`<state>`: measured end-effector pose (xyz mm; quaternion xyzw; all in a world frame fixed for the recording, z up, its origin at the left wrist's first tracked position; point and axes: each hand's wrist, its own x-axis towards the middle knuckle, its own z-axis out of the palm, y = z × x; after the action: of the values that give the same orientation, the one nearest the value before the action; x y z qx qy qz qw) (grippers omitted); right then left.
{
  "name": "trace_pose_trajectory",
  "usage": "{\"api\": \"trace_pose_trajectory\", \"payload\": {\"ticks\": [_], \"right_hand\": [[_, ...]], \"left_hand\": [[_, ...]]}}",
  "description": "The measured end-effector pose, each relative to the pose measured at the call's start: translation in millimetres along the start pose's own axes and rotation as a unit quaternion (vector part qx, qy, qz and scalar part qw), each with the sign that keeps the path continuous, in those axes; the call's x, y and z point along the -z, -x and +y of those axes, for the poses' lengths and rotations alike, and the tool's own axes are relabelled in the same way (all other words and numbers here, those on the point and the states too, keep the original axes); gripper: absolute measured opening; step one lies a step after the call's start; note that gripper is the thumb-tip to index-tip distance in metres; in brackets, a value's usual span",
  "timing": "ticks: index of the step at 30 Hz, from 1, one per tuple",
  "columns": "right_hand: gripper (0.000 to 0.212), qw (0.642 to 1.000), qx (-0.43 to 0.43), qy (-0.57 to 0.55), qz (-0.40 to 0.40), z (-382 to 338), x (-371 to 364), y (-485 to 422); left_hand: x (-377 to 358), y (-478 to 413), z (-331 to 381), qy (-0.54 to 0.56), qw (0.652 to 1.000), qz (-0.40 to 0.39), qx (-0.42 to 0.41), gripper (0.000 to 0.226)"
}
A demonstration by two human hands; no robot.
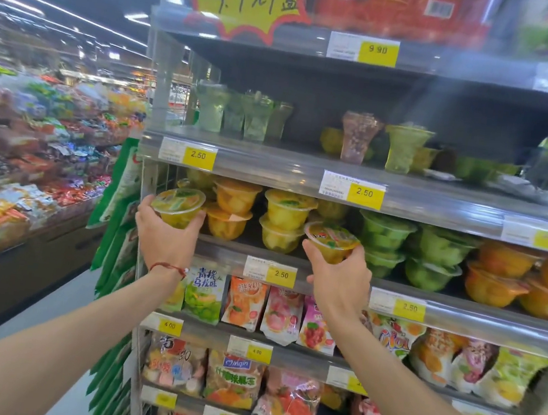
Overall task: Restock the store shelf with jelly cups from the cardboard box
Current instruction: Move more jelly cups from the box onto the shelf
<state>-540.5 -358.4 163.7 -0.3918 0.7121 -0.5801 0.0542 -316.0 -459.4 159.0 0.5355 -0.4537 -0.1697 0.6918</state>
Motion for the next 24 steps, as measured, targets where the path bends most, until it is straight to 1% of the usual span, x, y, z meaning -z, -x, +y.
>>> {"api": "trace_pose_trajectory", "payload": {"ticks": [5, 11, 15, 17, 21, 24], "right_hand": [[0.069, 0.998, -0.009, -0.065, -0.006, 3.2, -13.0, -3.5], [0.067, 0.995, -0.029, -0.092, -0.006, 0.8, -24.2, -2.7], [0.050, 0.988, -0.063, -0.138, -0.014, -9.3, -21.6, 0.2], [0.046, 0.984, -0.078, -0.161, -0.011, -7.6, -23.7, -1.9], [0.049, 0.982, -0.087, -0.168, 0.004, -9.2, -27.7, -1.2], [0.052, 0.982, -0.093, -0.165, 0.010, -11.2, -29.8, -1.3]], "left_hand": [[-0.1, -3.4, 1.3, -0.009, 1.000, -0.012, -0.001, 0.085], [0.9, -8.7, -0.4, -0.018, 1.000, -0.024, 0.004, 0.085], [-0.3, -16.2, -2.5, -0.035, 0.999, -0.029, 0.013, 0.086], [-0.5, -20.6, -6.4, -0.042, 0.998, -0.032, 0.022, 0.087], [0.3, -28.6, -12.1, -0.072, 0.996, -0.046, 0.029, 0.074], [1.3, -32.0, -10.4, -0.139, 0.987, -0.075, 0.020, 0.082]]}}
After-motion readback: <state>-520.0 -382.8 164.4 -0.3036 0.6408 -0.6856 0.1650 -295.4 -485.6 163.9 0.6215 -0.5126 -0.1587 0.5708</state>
